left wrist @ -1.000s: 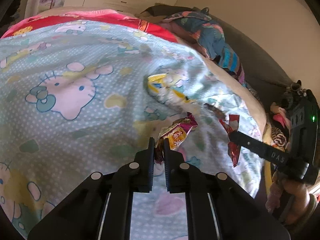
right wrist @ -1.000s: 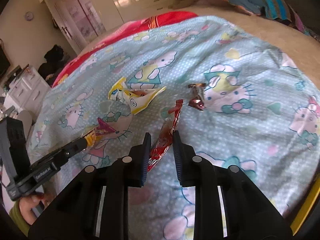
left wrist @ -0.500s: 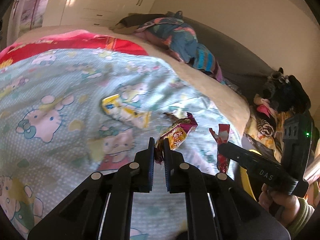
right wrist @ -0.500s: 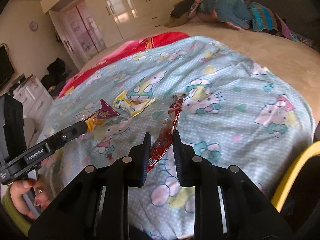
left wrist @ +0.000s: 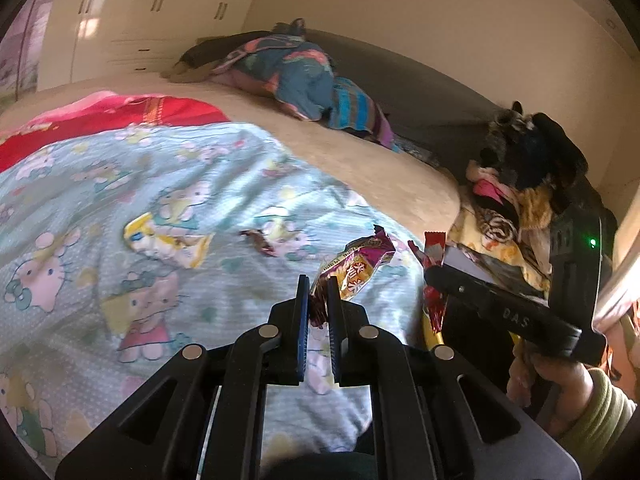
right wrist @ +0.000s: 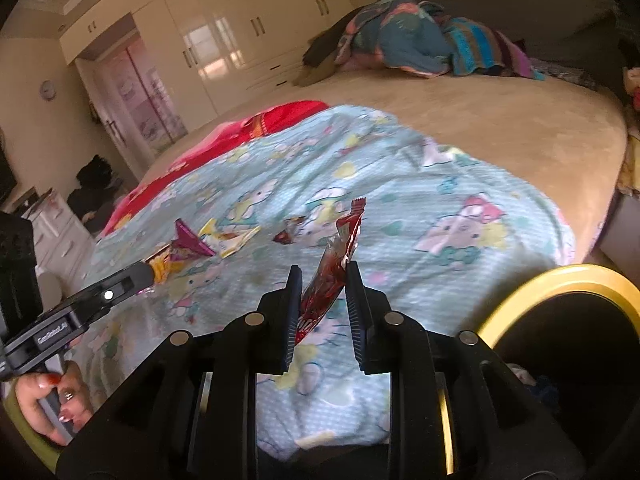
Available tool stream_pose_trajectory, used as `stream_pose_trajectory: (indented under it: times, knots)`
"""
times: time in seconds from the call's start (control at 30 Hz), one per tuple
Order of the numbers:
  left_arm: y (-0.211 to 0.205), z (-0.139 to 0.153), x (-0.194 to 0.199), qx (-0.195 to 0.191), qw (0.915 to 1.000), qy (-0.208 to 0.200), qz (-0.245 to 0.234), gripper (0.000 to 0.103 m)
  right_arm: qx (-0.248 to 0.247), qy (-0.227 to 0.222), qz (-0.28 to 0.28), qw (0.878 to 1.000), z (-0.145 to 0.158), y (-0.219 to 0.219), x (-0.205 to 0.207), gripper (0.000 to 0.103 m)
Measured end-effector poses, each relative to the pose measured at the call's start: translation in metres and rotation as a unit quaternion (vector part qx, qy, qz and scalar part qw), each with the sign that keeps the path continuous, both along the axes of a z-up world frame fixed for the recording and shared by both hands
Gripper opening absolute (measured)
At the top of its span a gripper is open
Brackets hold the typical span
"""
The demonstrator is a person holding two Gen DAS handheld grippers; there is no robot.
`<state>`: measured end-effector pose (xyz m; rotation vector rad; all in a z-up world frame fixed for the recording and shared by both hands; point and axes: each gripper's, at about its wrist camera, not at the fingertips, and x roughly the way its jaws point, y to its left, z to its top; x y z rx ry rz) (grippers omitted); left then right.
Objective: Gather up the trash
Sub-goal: 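Carry the pink wrapper and red packet over the yellow bin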
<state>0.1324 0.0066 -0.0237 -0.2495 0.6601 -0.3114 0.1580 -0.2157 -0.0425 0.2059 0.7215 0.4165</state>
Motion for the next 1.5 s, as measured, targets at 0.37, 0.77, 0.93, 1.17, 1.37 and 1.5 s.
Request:
stream_pose_trajectory:
  times: [0.37, 0.77, 0.93, 1.17, 1.37, 1.5]
  knots:
    - [-0.046, 0.010, -0.009, 0.018, 0.9983, -0.011, -0.054, 0.009, 0.003, -0.006, -0.048, 0.999, 0.004, -0.056, -0.014, 0.017]
    - [-0.096, 0.007, -0.017, 0.040, 0.9929, -0.012, -0.111, 0.009, -0.008, -0.009, -0.092, 0.996, 0.005, -0.107, -0.032, 0.017]
    - [-0.116, 0.005, -0.019, 0.052, 0.9896, -0.014, -0.134, 0.009, -0.016, -0.002, -0.106, 0.994, -0.001, -0.126, -0.041, 0.017]
    - [-0.144, 0.001, -0.023, 0.072, 0.9839, -0.014, -0.163, 0.009, -0.028, 0.002, -0.120, 0.992, -0.002, -0.150, -0.048, 0.017]
    - [-0.165, -0.005, -0.027, 0.090, 0.9787, -0.011, -0.184, 0.009, -0.034, 0.011, -0.136, 0.990, -0.009, -0.172, -0.055, 0.017]
    - [-0.181, -0.011, -0.030, 0.107, 0.9735, -0.007, -0.202, 0.009, -0.037, 0.016, -0.139, 0.990, -0.013, -0.180, -0.056, 0.017]
